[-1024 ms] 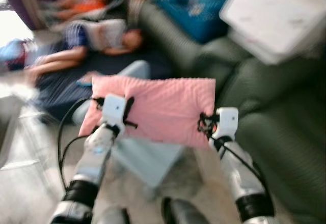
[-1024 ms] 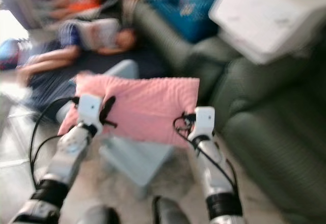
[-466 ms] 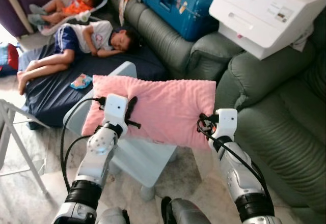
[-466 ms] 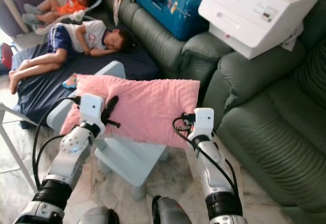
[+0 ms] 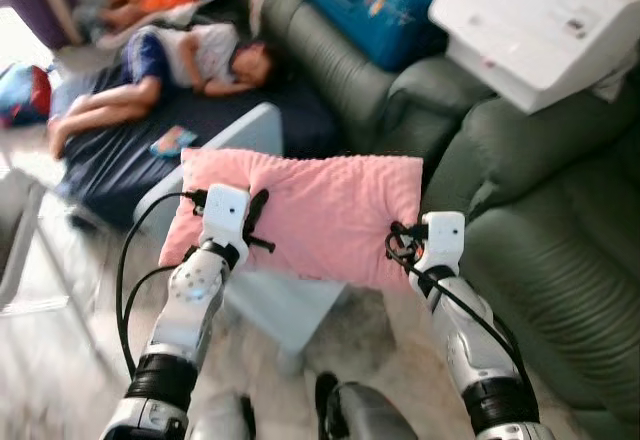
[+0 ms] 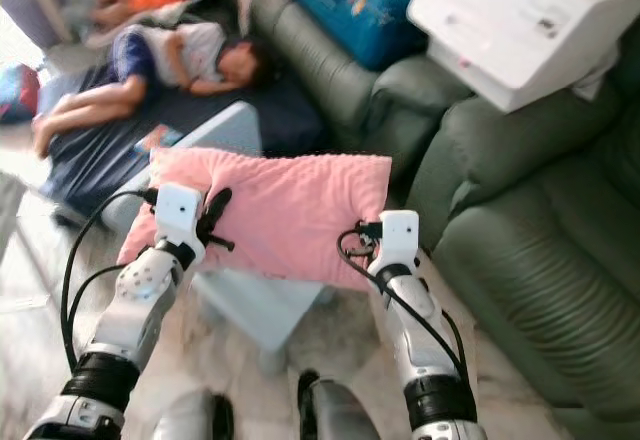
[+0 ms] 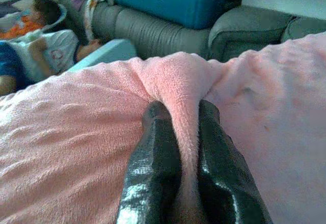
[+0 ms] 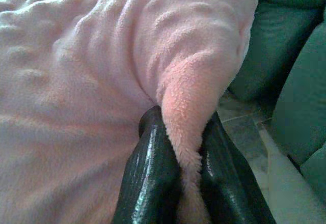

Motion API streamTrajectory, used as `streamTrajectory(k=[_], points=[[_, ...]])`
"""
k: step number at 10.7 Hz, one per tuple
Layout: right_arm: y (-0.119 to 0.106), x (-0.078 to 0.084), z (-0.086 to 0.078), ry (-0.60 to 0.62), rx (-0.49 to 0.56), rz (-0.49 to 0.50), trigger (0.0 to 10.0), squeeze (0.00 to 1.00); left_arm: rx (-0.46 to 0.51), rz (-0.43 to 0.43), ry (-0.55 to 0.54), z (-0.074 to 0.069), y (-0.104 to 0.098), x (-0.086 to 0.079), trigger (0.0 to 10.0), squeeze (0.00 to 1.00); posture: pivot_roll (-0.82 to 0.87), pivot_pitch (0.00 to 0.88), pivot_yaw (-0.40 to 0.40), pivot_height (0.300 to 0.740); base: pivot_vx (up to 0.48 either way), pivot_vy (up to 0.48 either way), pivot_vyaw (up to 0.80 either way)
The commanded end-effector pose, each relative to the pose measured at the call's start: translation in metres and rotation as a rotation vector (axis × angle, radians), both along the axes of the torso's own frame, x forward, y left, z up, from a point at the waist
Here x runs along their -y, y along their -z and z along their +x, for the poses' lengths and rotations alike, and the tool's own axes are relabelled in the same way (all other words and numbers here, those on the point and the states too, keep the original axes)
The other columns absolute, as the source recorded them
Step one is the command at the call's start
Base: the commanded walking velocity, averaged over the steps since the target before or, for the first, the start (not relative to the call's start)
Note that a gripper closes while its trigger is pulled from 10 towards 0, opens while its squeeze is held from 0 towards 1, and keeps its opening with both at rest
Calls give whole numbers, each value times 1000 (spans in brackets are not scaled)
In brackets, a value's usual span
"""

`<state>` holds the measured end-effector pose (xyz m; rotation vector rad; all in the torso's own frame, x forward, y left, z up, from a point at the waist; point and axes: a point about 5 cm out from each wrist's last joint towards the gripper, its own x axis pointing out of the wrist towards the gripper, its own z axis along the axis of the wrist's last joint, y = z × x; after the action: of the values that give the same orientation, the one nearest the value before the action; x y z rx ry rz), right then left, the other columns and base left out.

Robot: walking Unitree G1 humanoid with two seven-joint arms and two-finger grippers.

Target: Move the pillow to the sofa

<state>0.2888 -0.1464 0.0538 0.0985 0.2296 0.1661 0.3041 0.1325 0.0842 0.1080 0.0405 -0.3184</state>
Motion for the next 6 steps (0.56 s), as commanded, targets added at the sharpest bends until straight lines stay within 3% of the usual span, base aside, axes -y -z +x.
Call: streamTrajectory(k=[1, 6], points=[[0, 2, -1, 7, 3, 0, 10000, 0, 18, 0, 24, -1, -5, 5, 10000, 0, -96, 104, -44, 740, -322, 0, 0], [-4, 2, 1, 16, 15, 6, 10000, 0, 11, 7, 35, -1, -4, 5, 10000, 0, -96, 110, -41, 740, -310, 0, 0]])
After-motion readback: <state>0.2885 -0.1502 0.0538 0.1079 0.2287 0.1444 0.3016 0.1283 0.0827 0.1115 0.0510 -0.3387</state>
